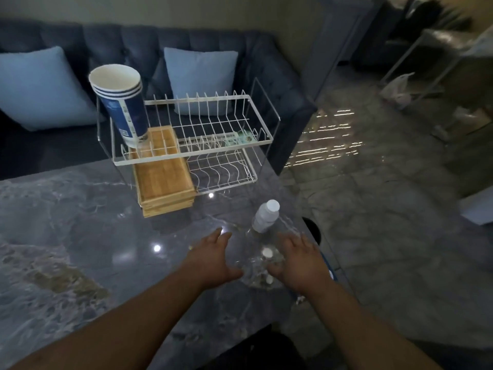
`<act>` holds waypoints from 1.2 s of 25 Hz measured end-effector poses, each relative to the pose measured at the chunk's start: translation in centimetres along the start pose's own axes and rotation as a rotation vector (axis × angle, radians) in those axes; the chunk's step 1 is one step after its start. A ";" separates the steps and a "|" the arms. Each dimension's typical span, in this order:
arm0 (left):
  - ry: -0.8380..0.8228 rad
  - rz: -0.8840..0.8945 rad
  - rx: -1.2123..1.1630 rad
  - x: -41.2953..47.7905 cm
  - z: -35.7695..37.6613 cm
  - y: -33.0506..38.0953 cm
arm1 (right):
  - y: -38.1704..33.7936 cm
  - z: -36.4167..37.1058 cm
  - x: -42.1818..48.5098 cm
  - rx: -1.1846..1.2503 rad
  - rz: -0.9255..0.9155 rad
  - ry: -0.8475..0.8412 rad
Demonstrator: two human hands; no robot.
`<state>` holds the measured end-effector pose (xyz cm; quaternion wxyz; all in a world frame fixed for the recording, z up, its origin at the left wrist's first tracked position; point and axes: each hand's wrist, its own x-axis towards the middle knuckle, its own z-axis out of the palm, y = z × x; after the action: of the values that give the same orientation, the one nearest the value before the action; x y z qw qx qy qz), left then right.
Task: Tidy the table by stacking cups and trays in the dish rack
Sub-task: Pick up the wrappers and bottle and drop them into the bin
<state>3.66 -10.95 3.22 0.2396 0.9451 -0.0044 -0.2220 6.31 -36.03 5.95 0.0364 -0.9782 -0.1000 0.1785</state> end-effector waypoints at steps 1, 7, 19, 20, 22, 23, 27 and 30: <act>-0.023 0.005 -0.003 0.4 0.3 0.7 | 0.8 -0.2 0.2 0.006 0.020 0.014; -0.147 0.014 0.025 2.9 3.4 4.9 | 4.7 -1.3 4.0 0.232 0.025 0.041; -0.099 -0.263 0.062 6.5 6.9 9.3 | 5.0 -2.6 13.4 0.525 -0.271 -0.048; -0.092 -0.271 0.062 6.5 6.8 9.1 | 4.7 -2.5 13.7 0.504 -0.266 -0.046; -0.077 -0.280 0.061 6.7 6.7 8.3 | 4.2 -2.1 14.0 0.450 -0.267 -0.032; -0.062 -0.283 0.054 6.9 6.6 7.8 | 3.9 -1.9 14.1 0.443 -0.268 -0.021; -0.006 -0.263 -0.038 8.2 6.2 5.9 | 3.5 -1.3 14.2 0.482 -0.206 0.004; 0.060 -0.253 -0.102 9.3 5.8 5.3 | 4.1 -1.3 14.0 0.466 -0.142 0.085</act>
<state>10.07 -19.32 -2.80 0.2573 0.9310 0.1335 -0.2219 20.34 -37.13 1.91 0.2777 -0.9405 -0.1231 0.1522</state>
